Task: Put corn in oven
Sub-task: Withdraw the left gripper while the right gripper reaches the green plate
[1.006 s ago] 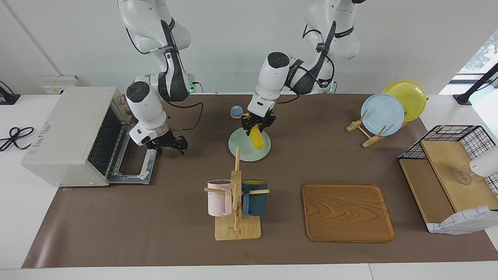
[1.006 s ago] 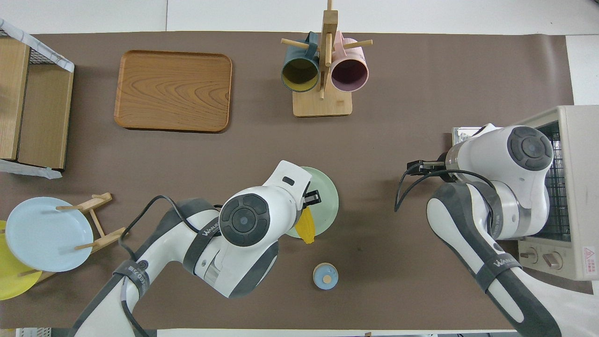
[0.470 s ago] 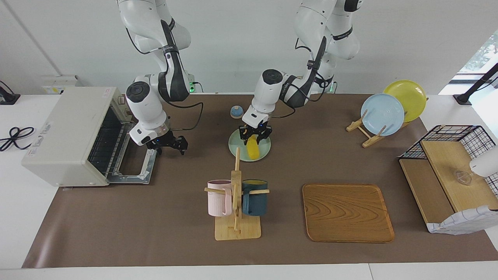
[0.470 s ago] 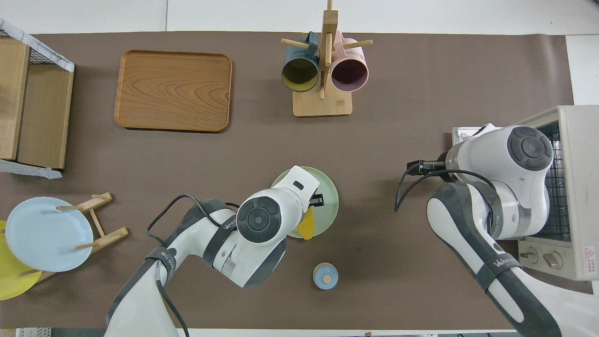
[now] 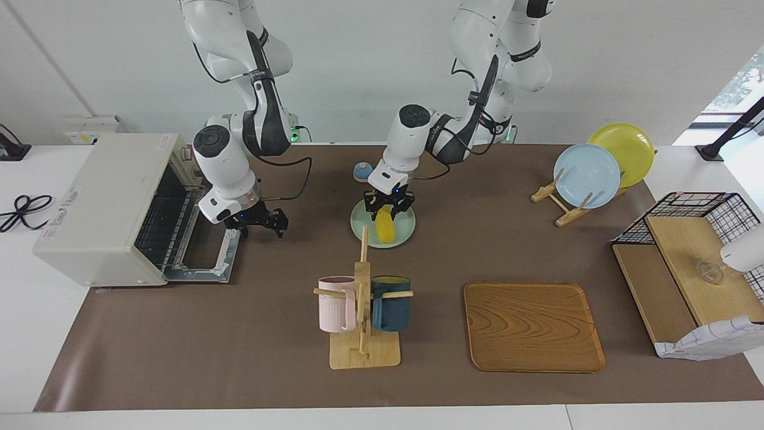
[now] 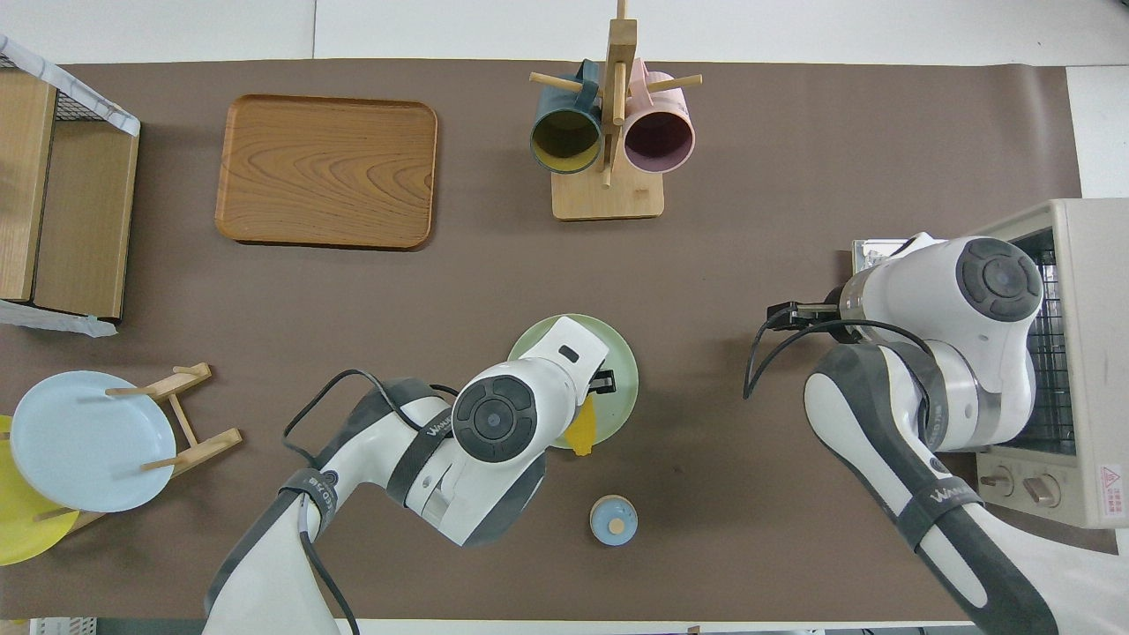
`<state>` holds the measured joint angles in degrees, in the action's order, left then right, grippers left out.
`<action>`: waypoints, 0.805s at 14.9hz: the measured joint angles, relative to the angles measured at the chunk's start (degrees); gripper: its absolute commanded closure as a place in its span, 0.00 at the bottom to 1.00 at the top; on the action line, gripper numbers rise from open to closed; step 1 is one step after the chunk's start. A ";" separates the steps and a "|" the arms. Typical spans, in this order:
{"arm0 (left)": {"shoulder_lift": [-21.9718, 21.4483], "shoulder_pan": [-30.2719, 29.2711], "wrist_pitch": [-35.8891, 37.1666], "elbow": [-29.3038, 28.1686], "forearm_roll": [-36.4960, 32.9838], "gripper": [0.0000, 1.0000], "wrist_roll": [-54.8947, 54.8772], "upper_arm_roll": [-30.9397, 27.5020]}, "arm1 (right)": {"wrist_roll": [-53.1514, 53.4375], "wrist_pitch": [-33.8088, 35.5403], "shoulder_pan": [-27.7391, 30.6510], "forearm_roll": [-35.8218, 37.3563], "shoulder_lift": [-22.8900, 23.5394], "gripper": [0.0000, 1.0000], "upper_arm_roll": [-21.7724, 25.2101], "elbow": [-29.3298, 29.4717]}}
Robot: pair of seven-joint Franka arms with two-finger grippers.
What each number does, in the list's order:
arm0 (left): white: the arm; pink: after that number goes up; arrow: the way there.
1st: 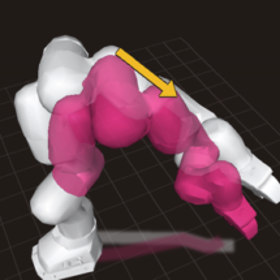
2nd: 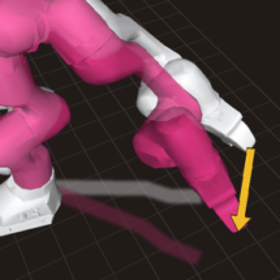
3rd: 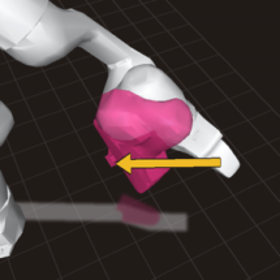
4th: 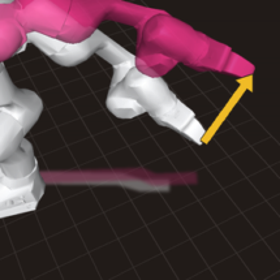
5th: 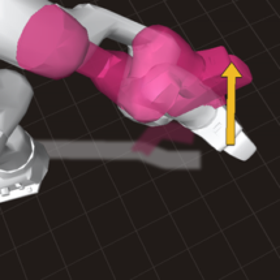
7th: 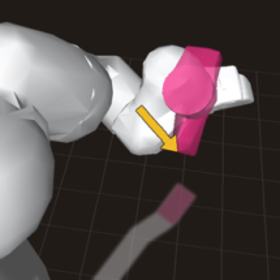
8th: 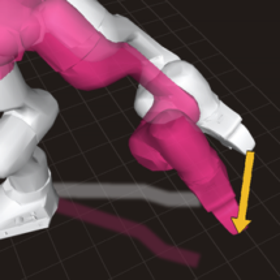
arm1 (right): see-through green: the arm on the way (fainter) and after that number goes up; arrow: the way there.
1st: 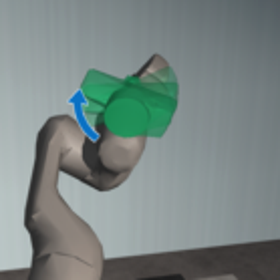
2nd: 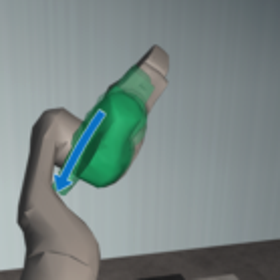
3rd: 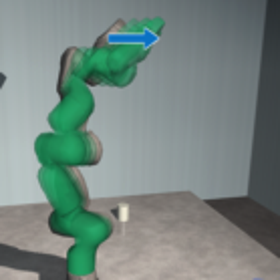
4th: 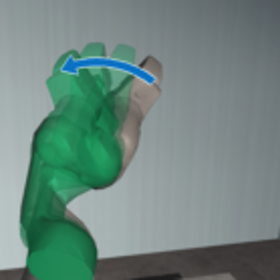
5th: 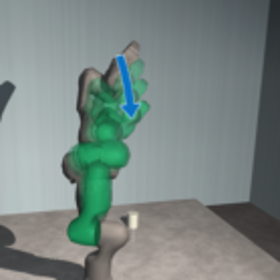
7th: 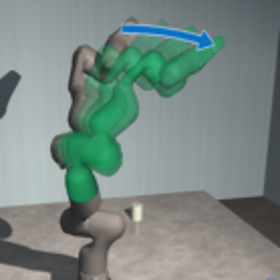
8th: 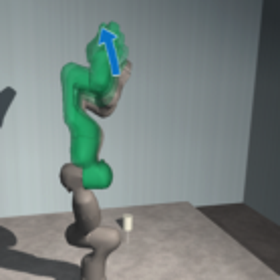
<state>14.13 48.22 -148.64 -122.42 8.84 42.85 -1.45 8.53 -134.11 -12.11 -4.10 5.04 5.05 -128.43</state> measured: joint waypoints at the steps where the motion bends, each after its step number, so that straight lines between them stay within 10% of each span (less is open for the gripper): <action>1: -0.04 -0.05 0.24 0.02 0.00 0.00 0.00 -0.25 | 0.00 0.00 0.00 0.00 0.00 0.00 0.00 0.00; 12: -5.80 -17.57 26.25 15.61 -0.50 0.00 -3.87 -1.49 | 3.43 4.98 -6.83 -0.03 0.11 0.00 -0.10 4.08</action>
<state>8.33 30.65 -122.39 -106.82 8.33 38.98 -2.93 11.96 -129.13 -18.94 -4.13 5.15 4.95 -124.35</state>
